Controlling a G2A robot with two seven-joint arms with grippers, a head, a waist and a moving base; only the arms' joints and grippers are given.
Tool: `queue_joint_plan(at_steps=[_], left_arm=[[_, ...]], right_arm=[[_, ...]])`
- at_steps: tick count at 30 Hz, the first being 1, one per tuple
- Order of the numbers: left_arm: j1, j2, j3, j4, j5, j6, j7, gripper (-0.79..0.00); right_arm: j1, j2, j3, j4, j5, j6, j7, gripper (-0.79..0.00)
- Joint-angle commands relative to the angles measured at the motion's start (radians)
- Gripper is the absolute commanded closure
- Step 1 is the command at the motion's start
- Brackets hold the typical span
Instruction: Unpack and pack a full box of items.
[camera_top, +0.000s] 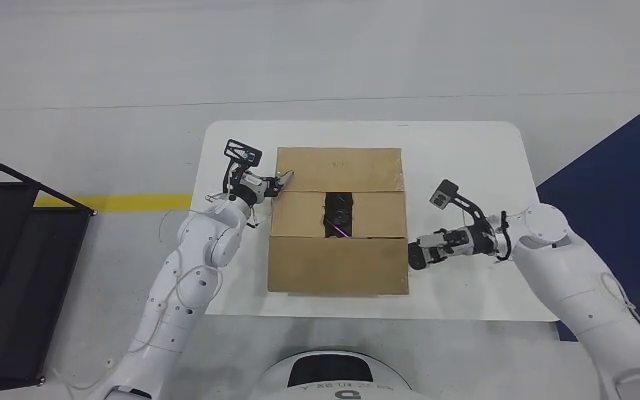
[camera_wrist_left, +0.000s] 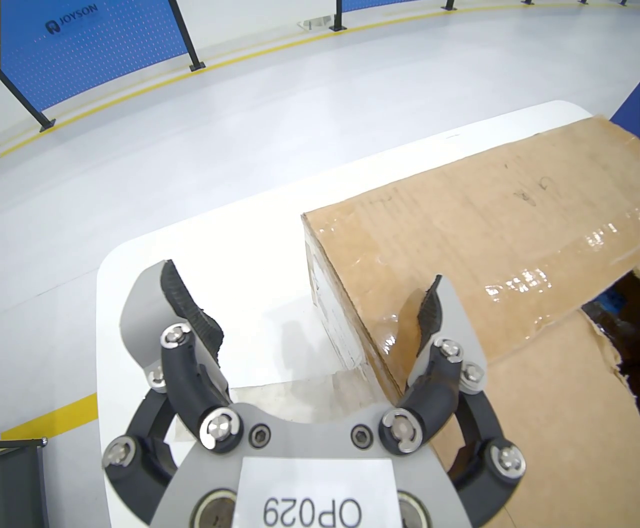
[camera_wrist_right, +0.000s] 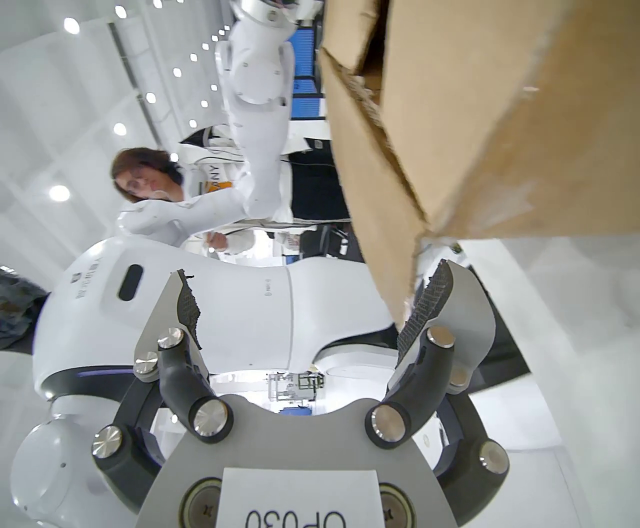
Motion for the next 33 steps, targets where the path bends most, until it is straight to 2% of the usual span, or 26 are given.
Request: queue_joint_plan(at_steps=[1, 4, 9, 17, 29, 33], left_arm=[[0.0, 0.0, 0.0, 0.0, 0.0, 0.0, 0.0, -0.785], [0.0, 0.0, 0.0, 0.0, 0.0, 0.0, 0.0, -0.785], [0.0, 0.0, 0.0, 0.0, 0.0, 0.0, 0.0, -0.785], [0.0, 0.0, 0.0, 0.0, 0.0, 0.0, 0.0, -0.785], [0.0, 0.0, 0.0, 0.0, 0.0, 0.0, 0.0, -0.785], [0.006, 0.0, -0.002, -0.002, -0.004, 0.003, 0.007, -0.785]], right_arm=[[-0.006, 0.001, -0.004, 0.002, 0.08, 0.0, 0.0, -0.785], [-0.005, 0.006, -0.011, 0.024, 0.122, 0.0, 0.0, -0.785], [0.009, 0.01, -0.049, 0.043, 0.09, 0.0, 0.0, -0.785], [0.033, 0.015, -0.104, -0.002, 0.113, 0.0, 0.0, -0.785], [0.061, 0.0, -0.14, 0.075, 0.37, 0.0, 0.0, -0.785], [0.08, -0.008, -0.156, 0.103, 0.384, 0.0, 0.0, -0.785]])
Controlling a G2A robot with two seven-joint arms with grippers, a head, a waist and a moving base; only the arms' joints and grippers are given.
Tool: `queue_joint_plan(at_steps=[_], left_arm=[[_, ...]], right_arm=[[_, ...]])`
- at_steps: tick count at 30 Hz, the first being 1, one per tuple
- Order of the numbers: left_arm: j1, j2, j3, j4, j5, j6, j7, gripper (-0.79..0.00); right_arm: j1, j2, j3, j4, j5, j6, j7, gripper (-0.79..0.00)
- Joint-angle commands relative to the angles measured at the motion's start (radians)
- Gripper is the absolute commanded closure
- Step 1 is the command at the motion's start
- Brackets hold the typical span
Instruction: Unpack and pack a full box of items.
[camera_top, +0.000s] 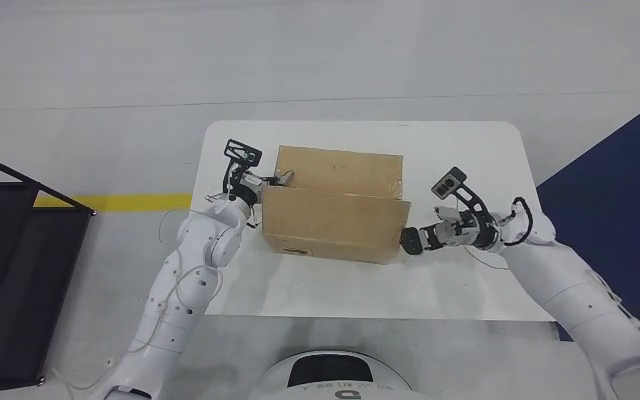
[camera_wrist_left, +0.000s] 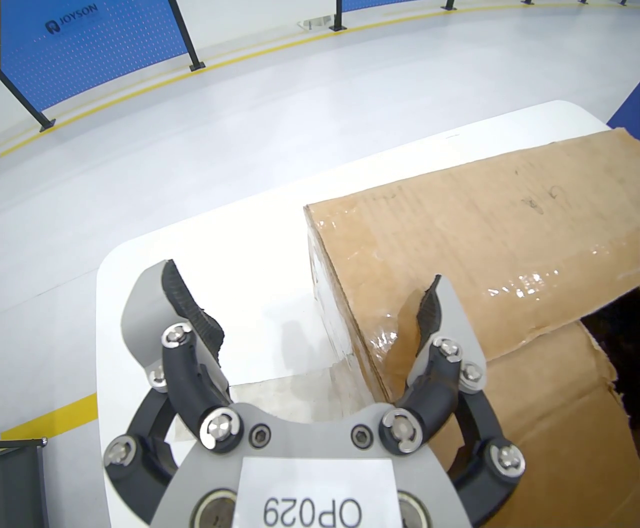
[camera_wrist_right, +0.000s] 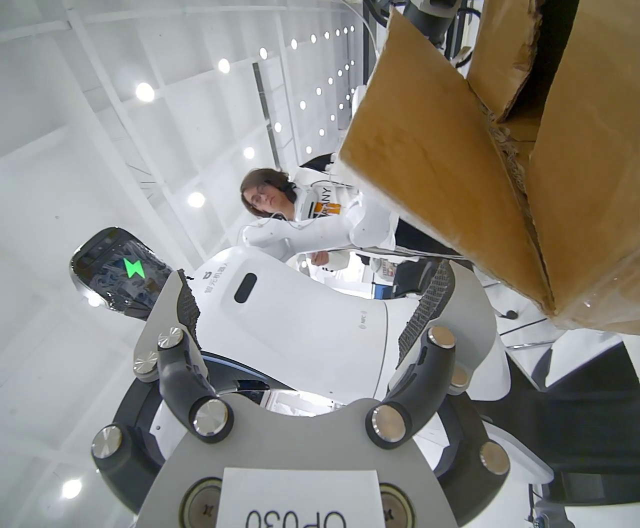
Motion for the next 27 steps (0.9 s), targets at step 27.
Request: queue_joint_plan(at_steps=[27], left_arm=[[0.21, 0.058, -0.304, -0.095, -0.035, -0.196, 0.063, -0.785]], right_arm=[[0.229, -0.164, -0.101, 0.203, -0.351, -0.213, -0.228, -0.785]])
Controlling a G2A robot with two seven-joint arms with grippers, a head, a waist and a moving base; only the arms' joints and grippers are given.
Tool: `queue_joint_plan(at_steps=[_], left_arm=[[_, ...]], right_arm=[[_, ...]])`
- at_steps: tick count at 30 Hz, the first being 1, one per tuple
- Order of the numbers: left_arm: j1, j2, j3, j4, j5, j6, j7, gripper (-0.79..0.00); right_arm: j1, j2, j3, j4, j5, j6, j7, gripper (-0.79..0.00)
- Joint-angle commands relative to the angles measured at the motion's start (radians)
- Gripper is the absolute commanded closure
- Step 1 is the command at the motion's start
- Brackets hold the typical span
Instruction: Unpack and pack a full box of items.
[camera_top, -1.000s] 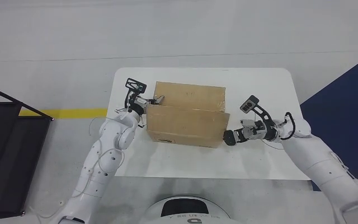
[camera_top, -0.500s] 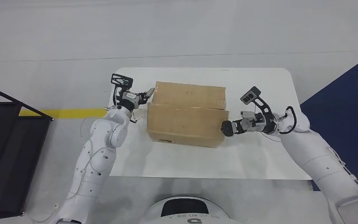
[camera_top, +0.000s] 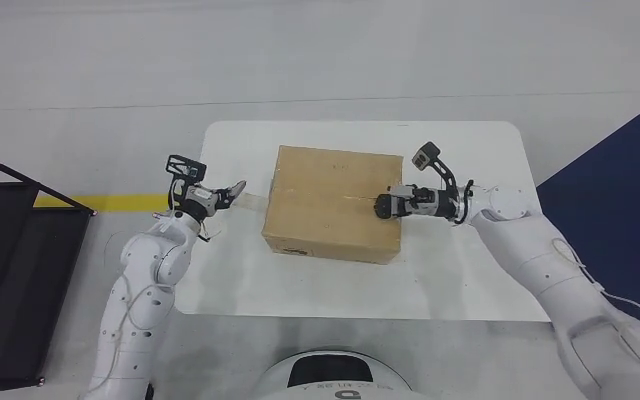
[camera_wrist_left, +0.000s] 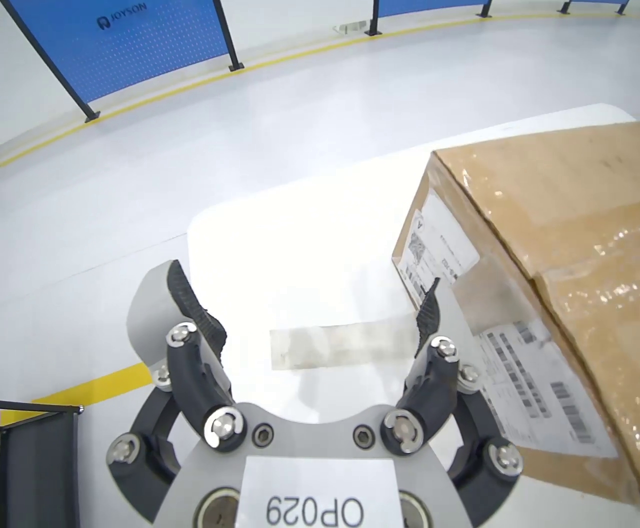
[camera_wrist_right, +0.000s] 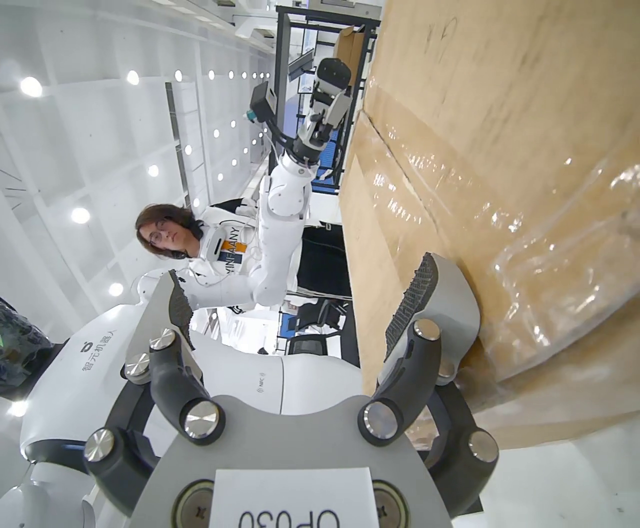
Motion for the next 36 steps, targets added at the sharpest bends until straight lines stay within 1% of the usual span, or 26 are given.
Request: queue_joint_plan(at_steps=[1, 3, 6, 9, 12, 14, 20, 22, 27, 30, 33, 36], left_arm=[[0.021, 0.002, -0.019, 0.004, -0.034, -0.017, 0.016, -0.785], [0.036, 0.005, -0.032, 0.004, -0.039, -0.022, 0.025, -0.785], [0.055, 0.008, -0.032, 0.002, -0.025, -0.036, 0.041, -0.785], [0.072, 0.01, -0.012, -0.012, 0.011, -0.063, 0.06, -0.785], [0.082, 0.011, 0.014, -0.02, 0.042, -0.086, 0.084, -0.785], [0.08, 0.011, 0.031, -0.017, 0.075, -0.083, 0.091, -0.785], [0.05, 0.005, 0.088, 0.003, 0.09, -0.039, 0.118, -0.785], [0.036, 0.002, 0.108, 0.012, 0.112, -0.005, 0.114, -0.785], [0.0, -0.004, 0.159, 0.04, 0.147, 0.039, 0.096, -0.785], [-0.016, -0.007, 0.176, 0.056, 0.155, 0.062, 0.093, -0.785], [-0.026, -0.008, 0.184, 0.068, 0.152, 0.077, 0.091, -0.785], [-0.031, -0.009, 0.185, 0.076, 0.147, 0.081, 0.092, -0.785]], right_arm=[[0.019, -0.008, 0.002, 0.015, 0.012, -0.019, 0.017, -0.785], [0.031, -0.014, 0.004, 0.021, -0.006, -0.032, 0.004, -0.785], [0.049, -0.019, 0.008, 0.047, -0.073, -0.053, -0.05, -0.785], [0.059, -0.026, 0.003, 0.056, -0.139, -0.05, -0.121, -0.785], [0.06, -0.031, 0.004, 0.063, -0.162, -0.049, -0.142, -0.785], [0.061, -0.034, 0.005, 0.071, -0.175, -0.047, -0.149, -0.785], [0.061, -0.043, 0.006, 0.092, -0.203, -0.049, -0.151, -0.785], [0.059, -0.044, 0.011, 0.098, -0.207, -0.055, -0.144, -0.785], [0.049, -0.044, 0.028, 0.112, -0.214, -0.069, -0.135, -0.785], [0.038, -0.042, 0.044, 0.11, -0.205, -0.089, -0.129, -0.785], [0.013, -0.036, 0.084, 0.078, -0.162, -0.168, -0.132, -0.785], [-0.044, -0.017, 0.135, -0.033, -0.119, -0.192, -0.156, -0.785]])
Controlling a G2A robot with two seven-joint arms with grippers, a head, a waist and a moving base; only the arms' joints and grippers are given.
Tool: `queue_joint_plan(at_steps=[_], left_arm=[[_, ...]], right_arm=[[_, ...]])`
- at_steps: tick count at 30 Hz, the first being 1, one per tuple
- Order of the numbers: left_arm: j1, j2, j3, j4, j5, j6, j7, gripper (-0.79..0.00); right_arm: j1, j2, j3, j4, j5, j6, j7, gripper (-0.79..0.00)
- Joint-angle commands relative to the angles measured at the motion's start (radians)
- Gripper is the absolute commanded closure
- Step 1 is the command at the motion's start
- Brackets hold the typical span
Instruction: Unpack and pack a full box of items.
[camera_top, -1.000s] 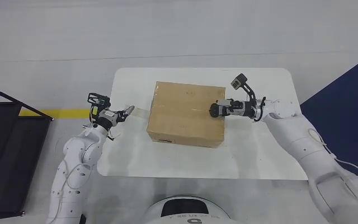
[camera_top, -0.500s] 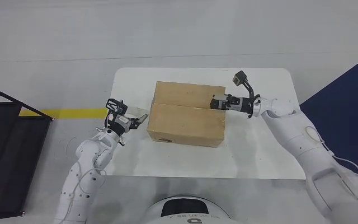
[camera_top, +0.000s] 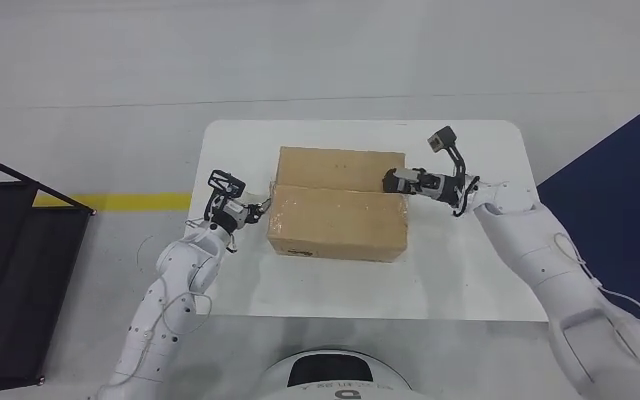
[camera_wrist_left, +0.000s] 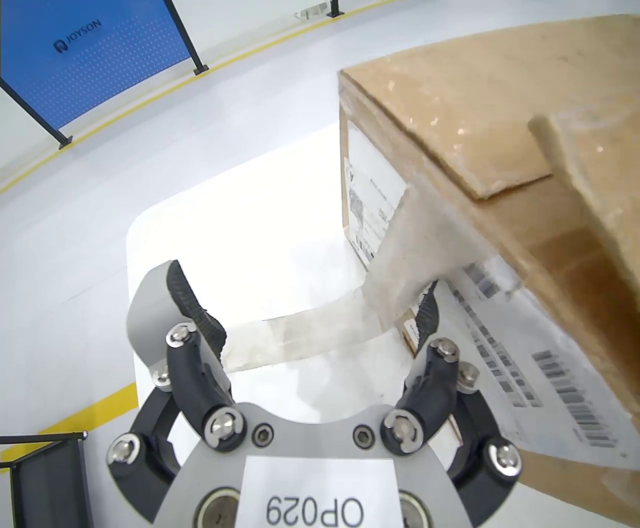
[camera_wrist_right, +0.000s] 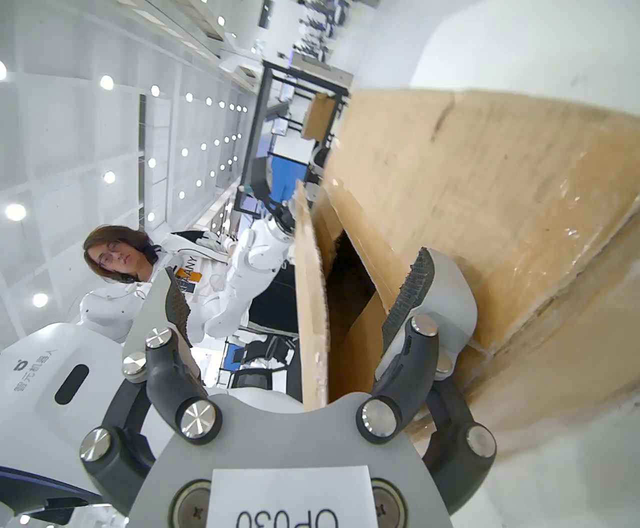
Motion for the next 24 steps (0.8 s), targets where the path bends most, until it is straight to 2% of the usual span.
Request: queue_joint_plan(at_steps=[1, 6, 10, 13, 18, 21, 24], left_arm=[[-0.004, 0.0, -0.001, 0.005, -0.003, 0.002, 0.002, -0.785], [-0.011, -0.001, 0.008, 0.016, -0.011, 0.007, 0.004, -0.785], [-0.017, -0.003, 0.023, 0.025, -0.011, 0.01, 0.009, -0.785], [-0.021, -0.003, 0.028, 0.031, -0.011, 0.009, 0.009, -0.785], [-0.025, -0.002, 0.03, 0.036, -0.008, 0.004, 0.013, -0.785], [-0.028, -0.001, 0.03, 0.038, -0.006, -0.001, 0.012, -0.785], [-0.03, 0.0, 0.033, 0.039, 0.0, -0.012, 0.008, -0.785]], right_arm=[[-0.046, 0.017, 0.04, -0.088, 0.026, 0.006, 0.003, -0.785], [-0.168, 0.067, 0.145, -0.261, 0.035, 0.058, 0.055, -0.785], [-0.235, 0.088, 0.199, -0.342, 0.048, 0.082, 0.08, -0.785], [-0.262, 0.096, 0.227, -0.364, 0.055, 0.085, 0.082, -0.785], [-0.292, 0.097, 0.278, -0.341, 0.187, 0.07, 0.067, -0.785], [-0.282, 0.095, 0.288, -0.305, 0.219, 0.095, 0.092, -0.785], [-0.273, 0.095, 0.278, -0.332, 0.218, 0.189, 0.186, -0.785]])
